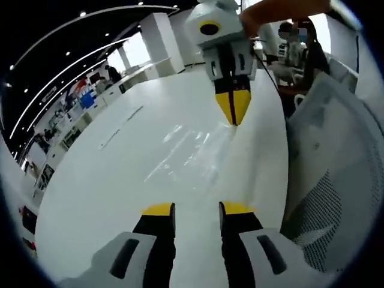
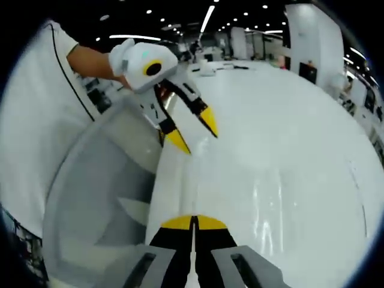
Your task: Open the resealable bag by pulling the two sides of the seal apart until the entire bag opening is separated and visibly accessible.
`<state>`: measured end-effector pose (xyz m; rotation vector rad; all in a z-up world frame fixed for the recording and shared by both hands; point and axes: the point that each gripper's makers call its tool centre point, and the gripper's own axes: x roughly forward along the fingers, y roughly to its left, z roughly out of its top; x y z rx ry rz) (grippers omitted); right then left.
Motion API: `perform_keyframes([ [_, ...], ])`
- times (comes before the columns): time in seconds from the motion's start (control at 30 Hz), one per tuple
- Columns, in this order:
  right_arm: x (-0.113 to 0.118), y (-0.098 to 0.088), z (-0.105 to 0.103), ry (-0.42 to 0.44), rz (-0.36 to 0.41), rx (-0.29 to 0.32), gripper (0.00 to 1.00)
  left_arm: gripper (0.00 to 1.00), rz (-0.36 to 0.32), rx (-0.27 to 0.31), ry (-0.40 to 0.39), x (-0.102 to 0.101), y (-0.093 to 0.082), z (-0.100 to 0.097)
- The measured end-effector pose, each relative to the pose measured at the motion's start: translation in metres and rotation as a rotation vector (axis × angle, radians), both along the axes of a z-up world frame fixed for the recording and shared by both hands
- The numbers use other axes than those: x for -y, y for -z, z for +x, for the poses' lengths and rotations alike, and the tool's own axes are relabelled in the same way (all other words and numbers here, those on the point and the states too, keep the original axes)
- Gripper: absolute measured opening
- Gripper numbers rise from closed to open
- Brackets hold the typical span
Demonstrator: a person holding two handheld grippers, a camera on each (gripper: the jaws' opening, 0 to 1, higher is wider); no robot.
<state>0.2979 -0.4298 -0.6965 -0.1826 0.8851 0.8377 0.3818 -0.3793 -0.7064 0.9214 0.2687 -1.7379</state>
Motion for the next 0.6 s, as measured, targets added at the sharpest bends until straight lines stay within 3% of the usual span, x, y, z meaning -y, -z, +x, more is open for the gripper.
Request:
perform_keyframes([
  [0.3, 0.002, -0.001, -0.005, 0.003, 0.012, -0.025, 0.0, 0.15, -0.001, 0.03, 0.025, 0.003, 0.0, 0.001],
  [0.47, 0.0, 0.002, -0.008, 0.001, 0.013, -0.044, 0.0, 0.19, -0.002, 0.056, 0.056, 0.005, 0.0, -0.002],
  [0.6, -0.002, 0.001, -0.007, 0.003, 0.021, -0.044, 0.0, 0.11, 0.003, 0.079, 0.102, 0.005, 0.001, -0.01],
])
